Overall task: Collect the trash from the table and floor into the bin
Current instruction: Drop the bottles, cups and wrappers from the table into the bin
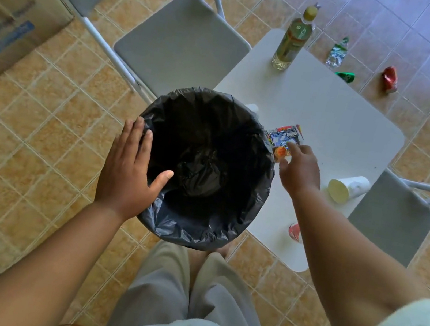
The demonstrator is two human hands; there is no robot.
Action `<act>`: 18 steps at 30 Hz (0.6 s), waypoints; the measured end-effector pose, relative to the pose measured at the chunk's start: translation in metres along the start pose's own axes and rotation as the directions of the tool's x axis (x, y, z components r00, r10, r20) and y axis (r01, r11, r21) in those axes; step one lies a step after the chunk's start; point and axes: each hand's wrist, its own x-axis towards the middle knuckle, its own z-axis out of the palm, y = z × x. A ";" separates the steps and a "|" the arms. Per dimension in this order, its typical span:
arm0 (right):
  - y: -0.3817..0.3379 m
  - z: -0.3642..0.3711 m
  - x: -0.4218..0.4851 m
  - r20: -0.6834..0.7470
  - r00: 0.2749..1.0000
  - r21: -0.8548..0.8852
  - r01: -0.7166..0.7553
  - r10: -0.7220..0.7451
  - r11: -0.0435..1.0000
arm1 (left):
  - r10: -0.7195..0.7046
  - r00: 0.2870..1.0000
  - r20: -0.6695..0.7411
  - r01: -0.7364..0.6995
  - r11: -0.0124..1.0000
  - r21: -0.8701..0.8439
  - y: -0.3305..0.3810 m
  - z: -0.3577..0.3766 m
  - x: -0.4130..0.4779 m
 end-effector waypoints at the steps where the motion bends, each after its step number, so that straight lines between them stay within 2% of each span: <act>1: 0.002 0.004 0.005 0.020 0.999 -0.035 0.028 -0.027 0.999 | -0.001 1.000 -0.007 0.001 1.000 0.001 0.000 0.001 0.000; 7: 0.004 0.016 0.019 0.037 0.995 -0.138 0.092 -0.088 0.986 | -0.002 1.000 -0.028 0.001 1.000 -0.009 -0.001 0.003 0.000; 11: 0.000 0.007 0.010 -0.044 0.998 -0.035 0.033 -0.035 0.999 | -0.002 1.000 -0.026 0.002 1.000 -0.011 0.000 0.001 0.001; 13: -0.009 -0.009 0.000 -0.146 0.989 0.093 0.018 -0.005 0.995 | -0.001 1.000 -0.028 0.001 1.000 -0.017 0.000 0.000 0.001; 15: -0.020 -0.032 -0.014 -0.302 0.953 0.210 0.090 -0.023 0.974 | 0.002 1.000 -0.022 -0.002 1.000 -0.025 0.001 -0.001 0.001; 18: -0.043 -0.072 -0.041 -0.558 0.827 0.335 0.299 -0.067 0.893 | -0.002 1.000 -0.007 0.002 1.000 -0.023 0.003 -0.003 0.002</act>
